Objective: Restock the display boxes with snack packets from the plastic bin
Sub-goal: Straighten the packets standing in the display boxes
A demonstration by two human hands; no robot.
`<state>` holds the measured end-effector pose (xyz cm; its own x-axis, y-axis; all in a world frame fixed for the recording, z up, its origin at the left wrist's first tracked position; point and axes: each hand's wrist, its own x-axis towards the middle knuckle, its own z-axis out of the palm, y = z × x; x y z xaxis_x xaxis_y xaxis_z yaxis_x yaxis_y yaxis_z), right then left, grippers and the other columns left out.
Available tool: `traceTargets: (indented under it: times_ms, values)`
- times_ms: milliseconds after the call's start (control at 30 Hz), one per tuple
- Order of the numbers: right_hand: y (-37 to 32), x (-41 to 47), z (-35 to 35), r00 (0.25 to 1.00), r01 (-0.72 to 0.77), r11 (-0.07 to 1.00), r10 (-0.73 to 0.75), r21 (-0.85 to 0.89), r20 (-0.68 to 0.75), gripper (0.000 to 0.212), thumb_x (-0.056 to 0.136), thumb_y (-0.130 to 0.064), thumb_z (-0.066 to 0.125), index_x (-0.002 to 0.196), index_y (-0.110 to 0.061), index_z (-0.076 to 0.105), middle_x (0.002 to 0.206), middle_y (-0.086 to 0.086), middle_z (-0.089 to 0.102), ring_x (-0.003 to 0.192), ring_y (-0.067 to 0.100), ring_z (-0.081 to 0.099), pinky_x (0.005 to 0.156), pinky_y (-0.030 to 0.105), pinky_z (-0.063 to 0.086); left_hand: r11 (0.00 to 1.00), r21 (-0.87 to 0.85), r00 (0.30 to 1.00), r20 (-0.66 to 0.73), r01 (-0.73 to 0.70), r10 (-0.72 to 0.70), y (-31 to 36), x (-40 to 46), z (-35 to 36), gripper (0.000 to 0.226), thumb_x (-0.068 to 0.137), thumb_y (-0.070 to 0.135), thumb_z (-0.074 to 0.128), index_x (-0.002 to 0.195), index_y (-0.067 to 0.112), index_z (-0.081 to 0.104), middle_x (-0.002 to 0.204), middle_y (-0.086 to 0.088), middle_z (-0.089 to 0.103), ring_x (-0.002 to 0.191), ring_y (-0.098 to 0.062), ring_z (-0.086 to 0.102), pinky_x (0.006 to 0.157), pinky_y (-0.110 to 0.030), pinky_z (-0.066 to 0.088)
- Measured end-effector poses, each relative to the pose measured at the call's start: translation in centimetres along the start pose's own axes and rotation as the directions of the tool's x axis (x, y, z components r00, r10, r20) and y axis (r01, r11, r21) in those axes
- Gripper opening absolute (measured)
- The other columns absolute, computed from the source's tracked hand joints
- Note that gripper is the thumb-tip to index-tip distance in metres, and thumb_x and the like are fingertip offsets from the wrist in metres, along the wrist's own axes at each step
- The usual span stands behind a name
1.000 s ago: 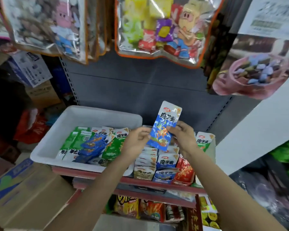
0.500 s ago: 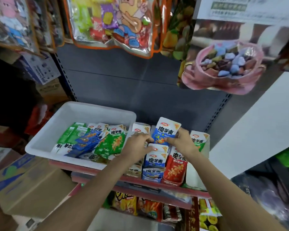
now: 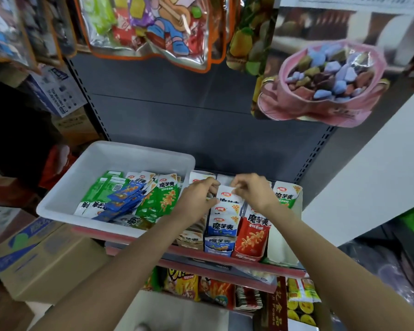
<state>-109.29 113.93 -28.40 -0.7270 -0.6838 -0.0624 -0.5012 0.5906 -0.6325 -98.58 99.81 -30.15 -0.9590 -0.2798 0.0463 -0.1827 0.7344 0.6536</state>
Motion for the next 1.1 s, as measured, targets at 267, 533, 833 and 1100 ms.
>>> traceTargets:
  times_ms: [267, 533, 833, 1100]
  values:
    - [-2.3, 0.7, 1.0, 0.999, 0.039, 0.985, -0.037, -0.168, 0.017, 0.022, 0.092, -0.011, 0.052, 0.108, -0.014, 0.068, 0.109, 0.004, 0.067, 0.096, 0.022, 0.064, 0.086, 0.032, 0.050, 0.988, -0.156, 0.997, -0.074, 0.021, -0.033, -1.6, -0.4, -1.6, 0.027, 0.085, 0.008, 0.065, 0.112, 0.009, 0.063, 0.108, -0.003, 0.064, 0.096, -0.009, 0.057, 0.087, -0.016, 0.044]
    - [-10.9, 3.8, 8.3, 0.982, 0.172, 0.981, -0.163, -0.085, 0.100, 0.030, 0.091, -0.009, 0.049, 0.118, -0.013, 0.063, 0.122, 0.008, 0.062, 0.108, 0.027, 0.059, 0.093, 0.034, 0.046, 0.932, -0.167, 0.930, -0.128, 0.321, -0.344, -11.1, -3.1, -7.7, 0.020, 0.089, 0.001, 0.056, 0.108, 0.004, 0.061, 0.106, -0.011, 0.064, 0.094, -0.018, 0.056, 0.089, -0.030, 0.047]
    - [-17.1, 8.6, 20.7, 0.912, 0.106, 0.971, -0.009, -0.214, 0.409, 0.058, 0.096, -0.030, 0.049, 0.147, -0.015, 0.026, 0.152, 0.007, 0.028, 0.141, 0.025, 0.026, 0.114, 0.031, 0.022, 0.880, 0.069, 0.870, 0.135, 0.470, -0.475, -21.3, -3.6, -13.0, 0.041, 0.098, 0.020, 0.049, 0.136, 0.007, 0.045, 0.137, -0.012, 0.050, 0.121, -0.029, 0.050, 0.097, -0.031, 0.040]
    - [-18.0, 8.5, 22.9, 0.901, 0.037, 0.904, 0.155, -0.427, 0.406, 0.046, 0.100, -0.035, 0.037, 0.136, -0.009, 0.045, 0.142, 0.011, 0.043, 0.130, 0.026, 0.041, 0.110, 0.039, 0.034, 0.842, 0.166, 0.827, 0.164, 0.514, -0.537, -24.3, -2.1, -13.2, 0.032, 0.093, 0.034, 0.055, 0.075, 0.008, 0.054, 0.070, -0.003, 0.052, 0.064, -0.017, 0.050, 0.054, -0.028, 0.035]
